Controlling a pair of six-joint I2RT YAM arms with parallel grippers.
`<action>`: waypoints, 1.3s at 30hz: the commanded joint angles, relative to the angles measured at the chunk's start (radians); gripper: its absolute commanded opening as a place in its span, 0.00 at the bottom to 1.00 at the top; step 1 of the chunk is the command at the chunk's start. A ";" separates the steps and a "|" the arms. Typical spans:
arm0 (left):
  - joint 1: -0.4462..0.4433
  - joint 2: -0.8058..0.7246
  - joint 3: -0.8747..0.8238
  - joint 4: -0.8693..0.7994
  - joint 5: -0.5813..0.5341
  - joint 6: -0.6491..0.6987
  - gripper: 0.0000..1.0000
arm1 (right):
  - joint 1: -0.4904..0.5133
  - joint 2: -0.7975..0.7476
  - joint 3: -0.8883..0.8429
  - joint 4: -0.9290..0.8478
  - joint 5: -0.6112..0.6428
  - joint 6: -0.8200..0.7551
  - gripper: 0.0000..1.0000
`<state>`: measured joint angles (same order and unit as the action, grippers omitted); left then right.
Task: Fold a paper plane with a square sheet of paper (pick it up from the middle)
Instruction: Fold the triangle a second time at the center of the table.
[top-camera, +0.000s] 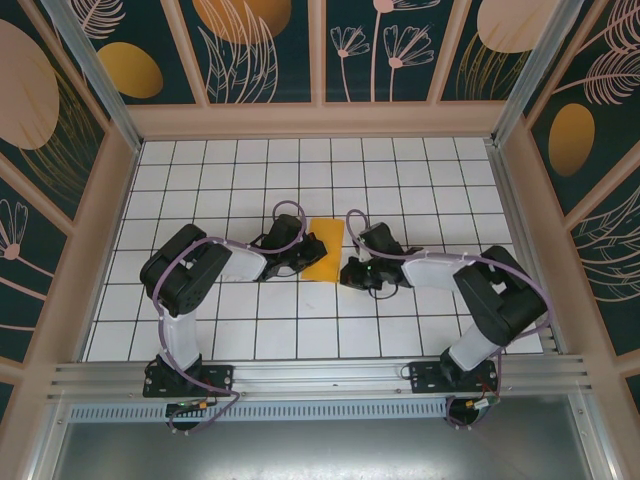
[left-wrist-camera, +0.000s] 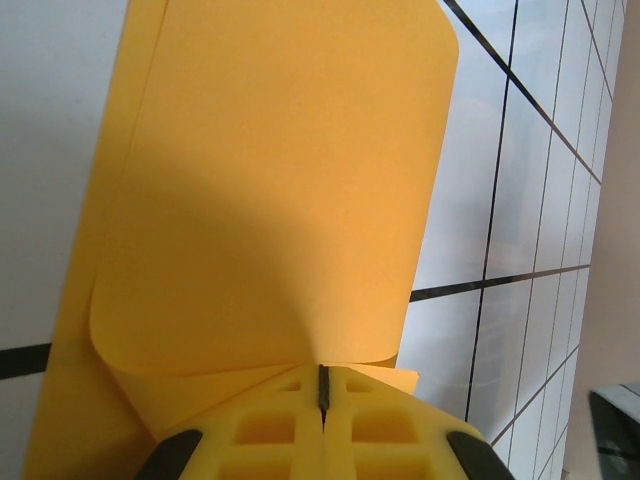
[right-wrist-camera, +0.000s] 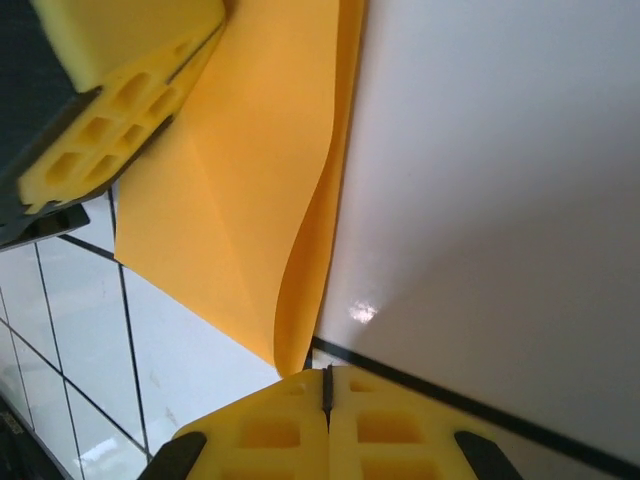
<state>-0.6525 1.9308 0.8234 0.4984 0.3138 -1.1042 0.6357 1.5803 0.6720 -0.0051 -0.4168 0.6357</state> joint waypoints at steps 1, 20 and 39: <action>0.002 0.049 -0.027 -0.079 -0.036 0.016 0.00 | -0.001 -0.035 0.067 -0.020 0.006 0.022 0.05; 0.002 0.054 -0.030 -0.069 -0.028 0.013 0.01 | 0.021 0.152 0.039 -0.016 -0.001 0.139 0.03; 0.001 0.054 -0.032 -0.057 -0.021 0.015 0.01 | 0.005 -0.047 0.009 -0.028 -0.023 0.136 0.07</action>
<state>-0.6525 1.9320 0.8227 0.5056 0.3145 -1.1046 0.6456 1.5803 0.6563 -0.0063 -0.4358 0.7658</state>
